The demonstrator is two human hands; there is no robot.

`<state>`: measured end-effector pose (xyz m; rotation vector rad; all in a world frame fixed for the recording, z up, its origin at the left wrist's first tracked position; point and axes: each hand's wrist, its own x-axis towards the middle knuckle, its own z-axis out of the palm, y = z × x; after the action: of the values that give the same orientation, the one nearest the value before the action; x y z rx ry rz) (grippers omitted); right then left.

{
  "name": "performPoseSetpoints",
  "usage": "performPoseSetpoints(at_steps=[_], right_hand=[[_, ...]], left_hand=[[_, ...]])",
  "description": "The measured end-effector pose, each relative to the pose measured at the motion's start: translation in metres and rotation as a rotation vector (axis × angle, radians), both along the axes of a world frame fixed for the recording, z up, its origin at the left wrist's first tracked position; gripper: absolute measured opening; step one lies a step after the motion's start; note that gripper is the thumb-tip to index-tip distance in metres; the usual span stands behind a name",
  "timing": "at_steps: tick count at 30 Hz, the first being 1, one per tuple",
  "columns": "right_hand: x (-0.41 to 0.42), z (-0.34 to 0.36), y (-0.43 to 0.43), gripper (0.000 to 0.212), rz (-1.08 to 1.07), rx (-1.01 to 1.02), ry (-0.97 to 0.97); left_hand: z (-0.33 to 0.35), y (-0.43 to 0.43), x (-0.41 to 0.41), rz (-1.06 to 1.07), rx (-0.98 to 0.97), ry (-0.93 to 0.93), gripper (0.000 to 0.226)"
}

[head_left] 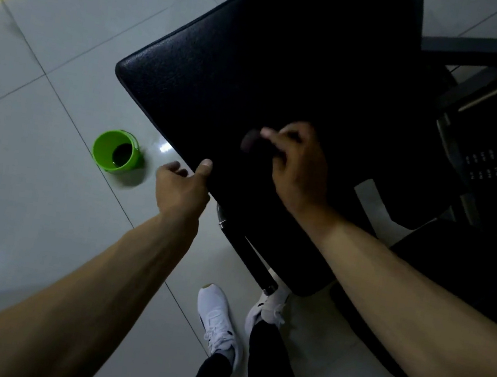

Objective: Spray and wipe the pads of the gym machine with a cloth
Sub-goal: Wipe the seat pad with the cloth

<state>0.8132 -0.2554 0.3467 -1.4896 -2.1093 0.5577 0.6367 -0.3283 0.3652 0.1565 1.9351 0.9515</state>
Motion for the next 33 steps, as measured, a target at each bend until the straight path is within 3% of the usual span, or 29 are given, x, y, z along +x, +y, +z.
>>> performPoseSetpoints(at_steps=[3, 6, 9, 13, 19, 23, 27, 33], right_hand=[[-0.005, -0.003, 0.012, 0.039, -0.112, -0.008, 0.0], [0.011, -0.01, -0.052, 0.042, 0.051, -0.027, -0.019], [0.041, -0.026, -0.113, 0.042, 0.225, -0.127, -0.098], [0.056, -0.026, -0.105, 0.044, 0.24, -0.159, -0.111], [0.046, -0.019, -0.014, 0.043, -0.247, -0.088, 0.03], [0.054, -0.03, -0.085, 0.041, -0.091, -0.1, -0.029], [0.083, -0.045, -0.153, 0.057, -0.025, -0.225, -0.06], [0.069, -0.031, -0.082, 0.04, -0.172, -0.203, -0.015]], left_hand=[[0.002, -0.007, 0.007, -0.279, 0.034, 0.478, 0.109], [0.011, -0.017, 0.019, -0.632, 0.12, 0.876, 0.109], [0.004, -0.03, 0.024, -1.011, 0.168, 1.047, 0.096], [-0.005, -0.029, 0.031, -1.292, 0.136, 1.099, 0.096], [-0.01, -0.03, 0.032, -1.364, 0.08, 1.126, 0.098], [-0.011, -0.029, 0.033, -1.352, 0.084, 1.117, 0.101], [-0.01, -0.029, 0.038, -1.34, 0.096, 1.093, 0.101], [-0.02, -0.044, 0.065, -1.478, 0.105, 1.078, 0.114]])
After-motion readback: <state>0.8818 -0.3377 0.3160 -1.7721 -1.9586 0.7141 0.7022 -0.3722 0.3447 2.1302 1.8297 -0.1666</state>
